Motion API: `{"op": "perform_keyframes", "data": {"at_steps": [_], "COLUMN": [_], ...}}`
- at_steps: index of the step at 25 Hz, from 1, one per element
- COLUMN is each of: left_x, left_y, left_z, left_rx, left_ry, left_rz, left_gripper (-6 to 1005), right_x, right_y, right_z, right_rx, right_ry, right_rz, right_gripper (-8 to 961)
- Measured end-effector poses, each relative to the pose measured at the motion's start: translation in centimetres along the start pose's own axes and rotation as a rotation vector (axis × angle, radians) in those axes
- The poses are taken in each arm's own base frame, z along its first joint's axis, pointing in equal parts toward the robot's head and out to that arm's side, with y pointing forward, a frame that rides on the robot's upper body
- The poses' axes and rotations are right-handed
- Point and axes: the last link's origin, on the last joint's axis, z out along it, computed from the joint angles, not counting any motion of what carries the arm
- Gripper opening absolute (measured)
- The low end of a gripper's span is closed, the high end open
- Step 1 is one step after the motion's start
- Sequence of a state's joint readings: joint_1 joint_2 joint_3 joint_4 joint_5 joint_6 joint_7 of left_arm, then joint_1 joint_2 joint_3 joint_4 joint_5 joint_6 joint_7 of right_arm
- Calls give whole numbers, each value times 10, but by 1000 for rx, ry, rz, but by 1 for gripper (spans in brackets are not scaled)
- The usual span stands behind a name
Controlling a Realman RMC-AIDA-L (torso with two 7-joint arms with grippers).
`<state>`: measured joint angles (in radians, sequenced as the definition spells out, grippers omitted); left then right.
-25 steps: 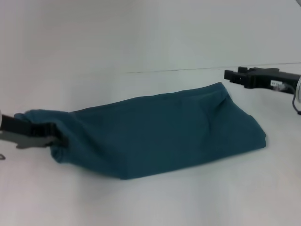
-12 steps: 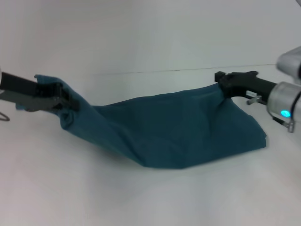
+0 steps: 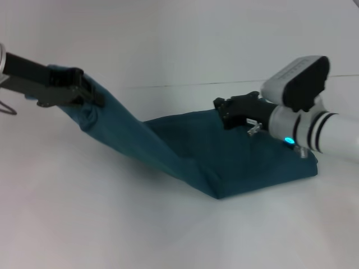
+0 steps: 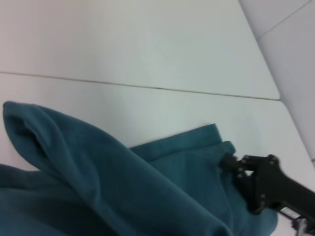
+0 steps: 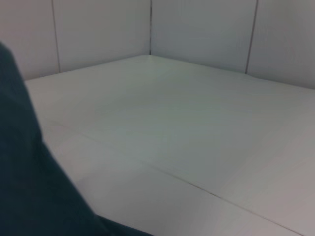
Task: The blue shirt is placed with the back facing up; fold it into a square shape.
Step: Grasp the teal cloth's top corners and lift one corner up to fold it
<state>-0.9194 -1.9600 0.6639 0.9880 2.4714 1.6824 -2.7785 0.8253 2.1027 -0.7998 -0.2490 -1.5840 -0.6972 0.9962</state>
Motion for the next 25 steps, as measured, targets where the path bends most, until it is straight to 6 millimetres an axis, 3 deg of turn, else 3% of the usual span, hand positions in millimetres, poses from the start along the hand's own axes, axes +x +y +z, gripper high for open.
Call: {"op": "perform_keyframes", "data": {"at_steps": [7, 16, 25], "left_x": [12, 17, 18], "left_y": [18, 26, 26], "left_z": [-5, -11, -16], "left_rx": [-23, -26, -19], "left_ry": [-19, -39, -46], "left_rz": [30, 41, 46], "left_gripper": [82, 82, 82], "right_x": [-4, -1, -12], "right_y": [18, 66, 113], "right_z": [15, 25, 28], "right_rx": [-30, -224, -460], "right_ry": [30, 59, 59], "right_rz": [-53, -143, -208], "right_gripper": [-2, -1, -2]}}
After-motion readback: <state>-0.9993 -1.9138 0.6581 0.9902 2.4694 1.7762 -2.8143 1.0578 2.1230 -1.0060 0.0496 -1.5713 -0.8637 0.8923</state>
